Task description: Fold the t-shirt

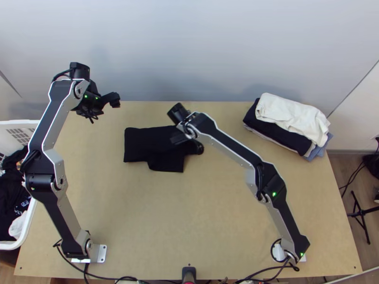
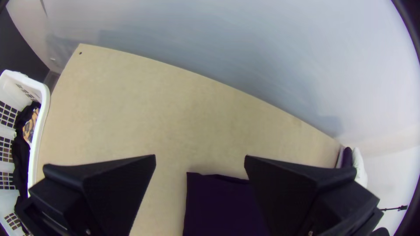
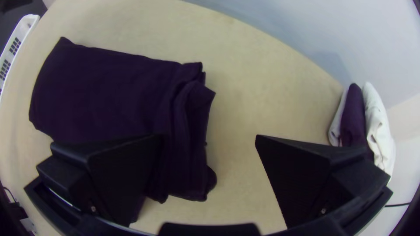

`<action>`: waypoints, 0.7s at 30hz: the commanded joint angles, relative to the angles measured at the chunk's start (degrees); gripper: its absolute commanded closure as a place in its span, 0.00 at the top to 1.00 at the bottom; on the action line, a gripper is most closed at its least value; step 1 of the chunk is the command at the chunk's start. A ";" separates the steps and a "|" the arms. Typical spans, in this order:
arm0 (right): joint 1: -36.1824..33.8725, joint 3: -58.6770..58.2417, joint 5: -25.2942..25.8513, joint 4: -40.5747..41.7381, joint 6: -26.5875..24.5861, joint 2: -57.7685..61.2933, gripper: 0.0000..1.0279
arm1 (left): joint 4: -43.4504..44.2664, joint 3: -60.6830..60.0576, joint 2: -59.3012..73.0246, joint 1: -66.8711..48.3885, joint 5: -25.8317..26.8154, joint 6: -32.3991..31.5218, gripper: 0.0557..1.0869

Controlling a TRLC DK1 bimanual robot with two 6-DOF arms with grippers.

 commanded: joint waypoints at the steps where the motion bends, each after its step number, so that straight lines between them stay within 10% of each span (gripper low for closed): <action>1: -2.12 -0.36 -4.91 -9.65 7.32 -0.39 0.96 | 0.43 0.21 0.67 0.02 0.12 0.33 0.95; 21: -15.04 6.06 -42.96 -7.72 13.56 0.23 0.96 | 1.14 0.21 1.28 0.19 0.03 0.33 0.95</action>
